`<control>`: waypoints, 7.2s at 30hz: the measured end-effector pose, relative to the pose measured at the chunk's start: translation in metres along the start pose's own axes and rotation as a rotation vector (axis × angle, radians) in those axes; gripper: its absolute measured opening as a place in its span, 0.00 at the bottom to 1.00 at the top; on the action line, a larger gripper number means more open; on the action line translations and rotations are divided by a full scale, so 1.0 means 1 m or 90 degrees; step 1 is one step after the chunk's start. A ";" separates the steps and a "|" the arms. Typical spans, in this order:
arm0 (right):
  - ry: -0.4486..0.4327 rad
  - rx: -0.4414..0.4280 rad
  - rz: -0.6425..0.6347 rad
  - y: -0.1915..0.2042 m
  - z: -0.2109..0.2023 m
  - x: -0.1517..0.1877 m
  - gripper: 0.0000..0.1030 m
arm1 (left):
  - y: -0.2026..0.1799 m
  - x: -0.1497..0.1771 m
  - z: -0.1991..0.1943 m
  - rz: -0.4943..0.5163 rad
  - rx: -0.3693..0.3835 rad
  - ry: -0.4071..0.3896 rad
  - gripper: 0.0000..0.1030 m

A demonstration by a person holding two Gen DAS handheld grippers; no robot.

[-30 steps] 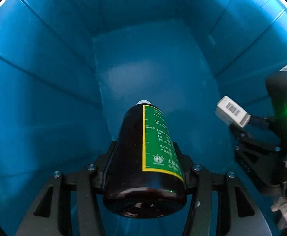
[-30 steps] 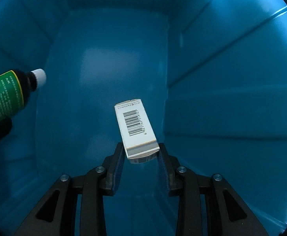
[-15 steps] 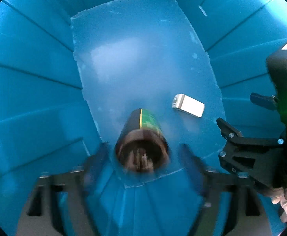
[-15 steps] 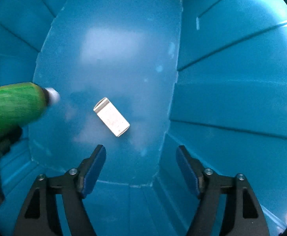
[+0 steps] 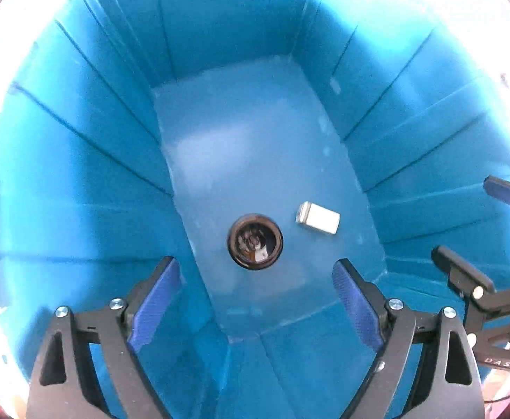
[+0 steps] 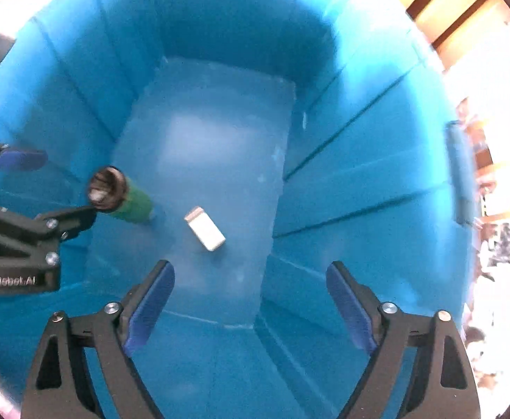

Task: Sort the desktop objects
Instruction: 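Open the left tool to drop the brown bottle into the crate, then move both open tools back over the pile on the table, then grasp the red-and-teal medicine box with the left tool while the right tool grasps the white plush toy, then carry the medicine box and the white plush toy over the blue crate, then open the right tool to drop the plush toy while the left tool drops the medicine box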

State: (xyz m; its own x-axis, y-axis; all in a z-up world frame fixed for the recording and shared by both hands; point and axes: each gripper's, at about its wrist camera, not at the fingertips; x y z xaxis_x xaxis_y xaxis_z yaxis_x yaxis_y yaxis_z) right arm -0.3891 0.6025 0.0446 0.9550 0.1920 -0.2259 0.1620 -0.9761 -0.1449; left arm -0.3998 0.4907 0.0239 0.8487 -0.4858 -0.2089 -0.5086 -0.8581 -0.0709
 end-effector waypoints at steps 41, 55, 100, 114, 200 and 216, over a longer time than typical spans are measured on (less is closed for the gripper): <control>-0.478 -0.259 -0.105 0.327 -0.127 0.089 1.00 | 0.363 0.467 -0.123 -0.467 -0.341 -0.380 0.87; -0.281 -0.221 -0.057 0.408 -0.023 0.095 1.00 | 0.489 0.570 -0.013 -0.548 -0.294 -0.213 0.87; -0.109 -0.276 -0.133 0.661 0.043 0.072 1.00 | 0.593 0.570 0.107 -0.608 -0.200 -0.094 0.89; -0.095 -0.286 -0.169 0.723 0.079 0.080 0.82 | 0.566 0.589 0.095 -0.574 -0.199 -0.146 0.69; -0.474 0.086 0.160 0.041 -0.083 0.073 0.82 | -0.009 0.102 -0.087 -0.031 -0.120 -0.409 0.70; -0.509 0.122 0.202 0.039 -0.090 0.079 0.96 | -0.005 0.111 -0.092 -0.042 -0.110 -0.448 0.70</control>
State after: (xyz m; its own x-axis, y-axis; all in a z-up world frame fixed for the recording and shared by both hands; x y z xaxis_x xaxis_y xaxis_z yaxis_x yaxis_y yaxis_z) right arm -0.2848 0.5702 0.1076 0.4765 -0.0013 -0.8792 -0.1948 -0.9753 -0.1042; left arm -0.2895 0.4261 0.0906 0.5533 -0.2597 -0.7915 -0.3798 -0.9243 0.0378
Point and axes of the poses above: each gripper's, at about its wrist camera, not at the fingertips, and z roughly the way its jaws point, y to its left, x to its underside, and after that the axes turned 1 degree about y, right-handed
